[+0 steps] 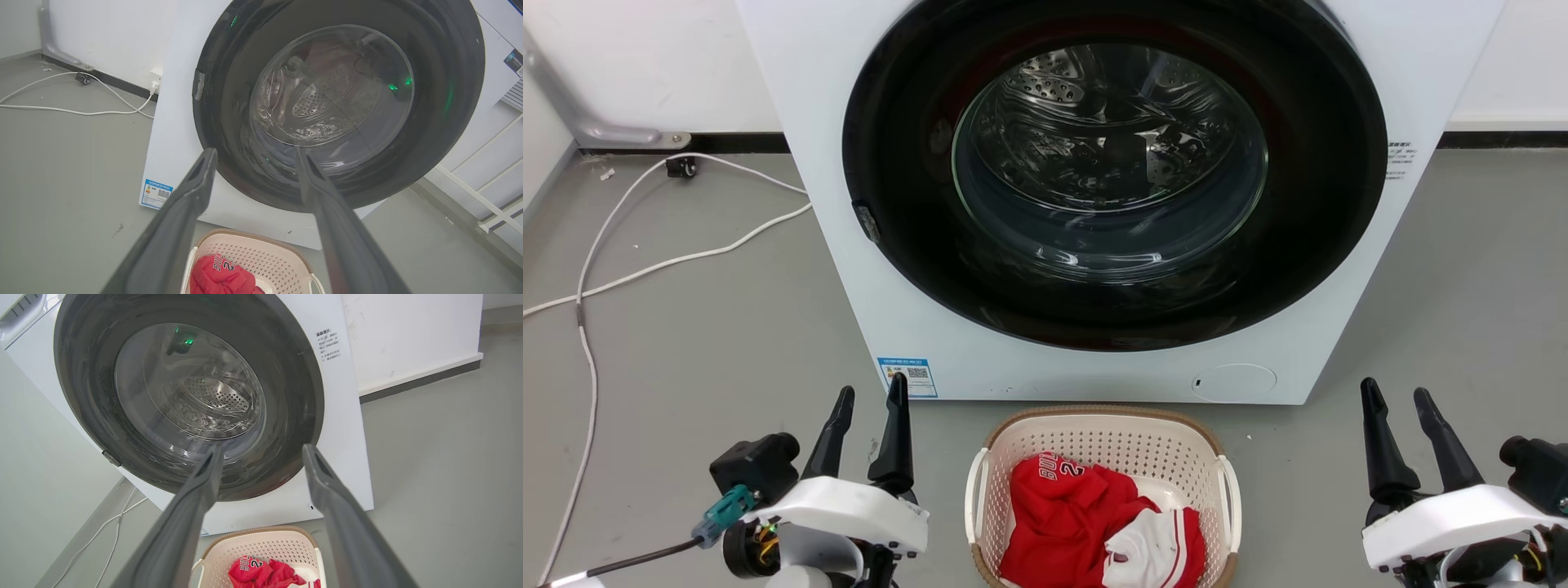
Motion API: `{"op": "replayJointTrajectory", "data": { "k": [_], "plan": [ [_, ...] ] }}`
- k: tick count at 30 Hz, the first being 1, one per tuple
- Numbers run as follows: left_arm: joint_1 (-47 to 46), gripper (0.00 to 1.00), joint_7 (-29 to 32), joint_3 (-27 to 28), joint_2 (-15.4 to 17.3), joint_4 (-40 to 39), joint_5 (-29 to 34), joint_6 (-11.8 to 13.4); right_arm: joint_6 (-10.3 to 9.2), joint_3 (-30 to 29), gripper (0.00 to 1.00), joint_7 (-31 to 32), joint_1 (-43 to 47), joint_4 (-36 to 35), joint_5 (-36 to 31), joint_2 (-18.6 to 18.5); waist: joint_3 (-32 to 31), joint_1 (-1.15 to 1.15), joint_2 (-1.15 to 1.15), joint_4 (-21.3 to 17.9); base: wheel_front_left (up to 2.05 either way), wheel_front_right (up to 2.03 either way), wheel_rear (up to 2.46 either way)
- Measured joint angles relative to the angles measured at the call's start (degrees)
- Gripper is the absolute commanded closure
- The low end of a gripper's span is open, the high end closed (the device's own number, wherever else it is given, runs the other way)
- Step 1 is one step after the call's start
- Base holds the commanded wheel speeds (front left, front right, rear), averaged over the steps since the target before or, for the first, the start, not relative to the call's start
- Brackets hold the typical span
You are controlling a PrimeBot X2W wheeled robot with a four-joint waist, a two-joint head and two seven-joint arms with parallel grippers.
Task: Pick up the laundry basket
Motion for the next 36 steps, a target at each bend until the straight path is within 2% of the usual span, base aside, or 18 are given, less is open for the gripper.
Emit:
{"op": "replayJointTrajectory", "data": {
  "k": [19,36],
  "plan": [
    [-1.07,0.00,-2.69,-1.46,0.24,1.53,11.34,1.37,0.01,0.03,0.00,-0.57,0.80,-1.54,-12.93,0.07,0.11,0.00,0.00,-0.03,0.00,0.00,0.00],
    [-1.37,0.00,-4.61,-2.16,0.43,2.13,19.34,2.40,0.01,0.25,0.00,-0.86,1.48,-2.32,-21.76,0.14,0.41,0.00,0.00,0.05,0.00,0.00,0.00]
  ]
}}
